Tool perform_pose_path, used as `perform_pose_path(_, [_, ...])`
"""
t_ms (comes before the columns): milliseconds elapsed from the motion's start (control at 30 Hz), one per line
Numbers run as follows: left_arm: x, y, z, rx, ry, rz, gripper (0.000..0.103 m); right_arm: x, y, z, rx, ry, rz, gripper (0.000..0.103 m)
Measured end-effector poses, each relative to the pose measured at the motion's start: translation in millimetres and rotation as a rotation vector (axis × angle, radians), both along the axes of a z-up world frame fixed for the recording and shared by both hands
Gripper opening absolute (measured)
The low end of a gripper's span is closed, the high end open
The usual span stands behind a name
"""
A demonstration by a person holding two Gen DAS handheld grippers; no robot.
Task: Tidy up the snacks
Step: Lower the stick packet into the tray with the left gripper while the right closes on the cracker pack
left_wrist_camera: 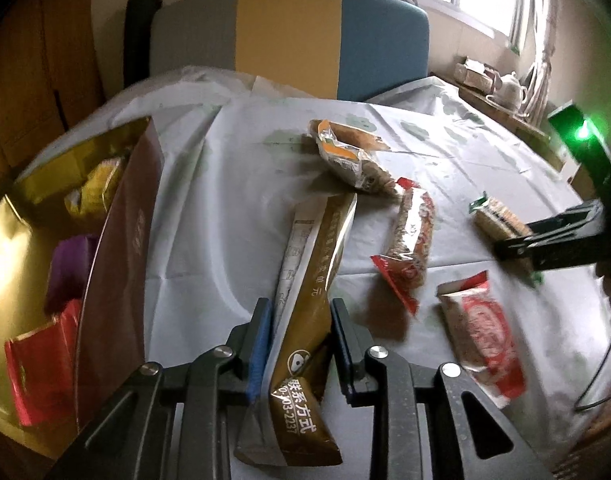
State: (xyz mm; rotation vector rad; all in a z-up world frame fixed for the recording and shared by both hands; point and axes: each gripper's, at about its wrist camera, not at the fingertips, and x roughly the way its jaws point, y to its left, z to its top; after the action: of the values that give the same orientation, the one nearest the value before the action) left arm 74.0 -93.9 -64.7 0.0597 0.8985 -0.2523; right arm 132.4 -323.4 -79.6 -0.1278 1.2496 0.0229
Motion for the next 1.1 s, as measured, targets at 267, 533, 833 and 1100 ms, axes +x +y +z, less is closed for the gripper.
perform_pose_path(267, [-14.2,-4.0,24.5,-0.041,-0.012,-0.025,0.029,-2.3,-5.1,0.0,0.008,0.004,0.015,0.058])
perform_pose_path(533, [-22.2,5.2,54.9,-0.079,-0.056,-0.014,0.029,-1.1,-5.4,-1.2,-0.032,-0.016,0.051,0.055])
perform_pose_path(833, [-15.9,63.2,88.3,-0.219,-0.051,0.091,0.029,-7.9,-4.9,-0.8,0.001,-0.023,0.038,0.054])
perform_pose_path(1100, [10.5,180.9,98.2,-0.351,-0.002,0.371,0.029,-14.0,6.3,0.1,-0.063,-0.046,0.083,0.053])
